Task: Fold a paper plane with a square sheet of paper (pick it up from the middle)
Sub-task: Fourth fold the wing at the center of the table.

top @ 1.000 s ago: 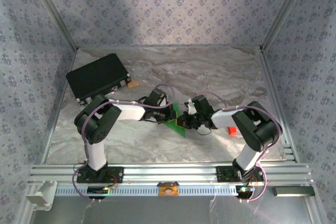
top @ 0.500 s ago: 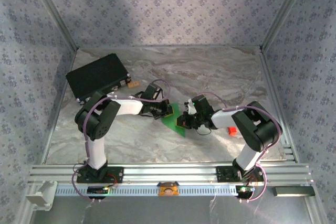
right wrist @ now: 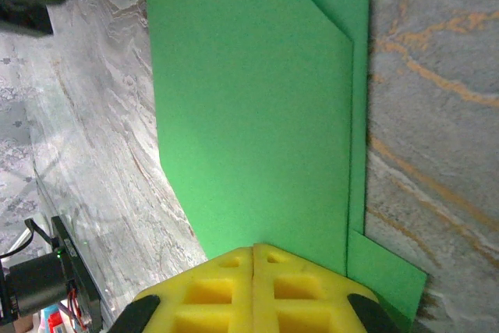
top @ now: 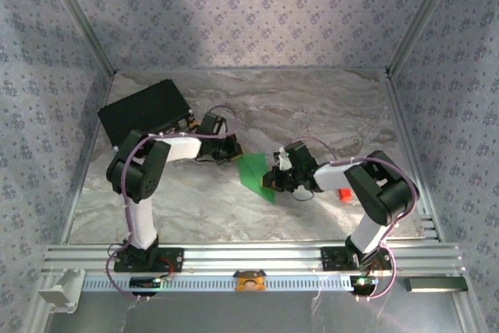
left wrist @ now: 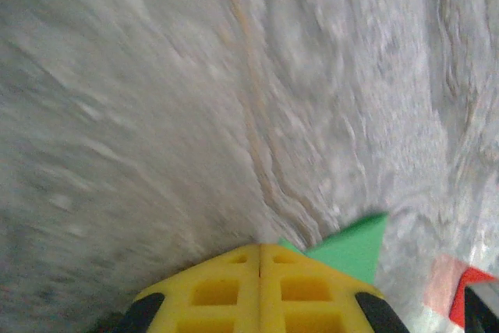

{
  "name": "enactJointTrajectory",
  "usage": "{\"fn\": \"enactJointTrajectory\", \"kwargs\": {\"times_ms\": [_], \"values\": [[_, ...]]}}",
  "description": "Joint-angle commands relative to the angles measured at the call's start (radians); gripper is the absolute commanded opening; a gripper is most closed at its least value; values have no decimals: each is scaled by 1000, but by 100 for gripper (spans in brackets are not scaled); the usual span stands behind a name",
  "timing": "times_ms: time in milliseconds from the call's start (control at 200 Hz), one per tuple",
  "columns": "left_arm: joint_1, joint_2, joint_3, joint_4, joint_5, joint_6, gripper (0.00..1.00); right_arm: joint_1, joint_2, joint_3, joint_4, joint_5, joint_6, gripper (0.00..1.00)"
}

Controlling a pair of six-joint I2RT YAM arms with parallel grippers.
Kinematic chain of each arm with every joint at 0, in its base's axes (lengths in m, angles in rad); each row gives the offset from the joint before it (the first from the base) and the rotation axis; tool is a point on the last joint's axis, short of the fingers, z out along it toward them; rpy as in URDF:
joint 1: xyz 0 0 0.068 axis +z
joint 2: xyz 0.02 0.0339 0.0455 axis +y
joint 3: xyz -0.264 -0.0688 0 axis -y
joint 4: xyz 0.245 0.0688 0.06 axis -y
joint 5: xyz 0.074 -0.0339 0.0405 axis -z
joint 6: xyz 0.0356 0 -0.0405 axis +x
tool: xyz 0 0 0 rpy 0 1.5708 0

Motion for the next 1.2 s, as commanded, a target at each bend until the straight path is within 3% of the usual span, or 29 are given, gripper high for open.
{"fn": "enactJointTrajectory", "kwargs": {"times_ms": [0, 250, 480, 600, 750, 1199], "values": [[21, 25, 37, -53, -47, 33, 0, 1, 52, -48, -154, 53, -30, 0], [8, -103, 12, -61, -54, 23, 1, 0, 48, -42, -162, 49, -39, 0], [-77, -186, -9, -90, -12, 55, 2, -1, 35, -33, -187, 53, -45, 0], [-130, -146, -21, -55, 56, 55, 2, -4, 29, -34, -188, 53, -43, 0], [-177, -71, -1, -56, 57, 47, 2, -6, 15, -41, -187, 47, -45, 0], [-181, 8, -71, -26, 29, 24, 0, 3, -92, 39, -266, 41, -49, 0]]}}
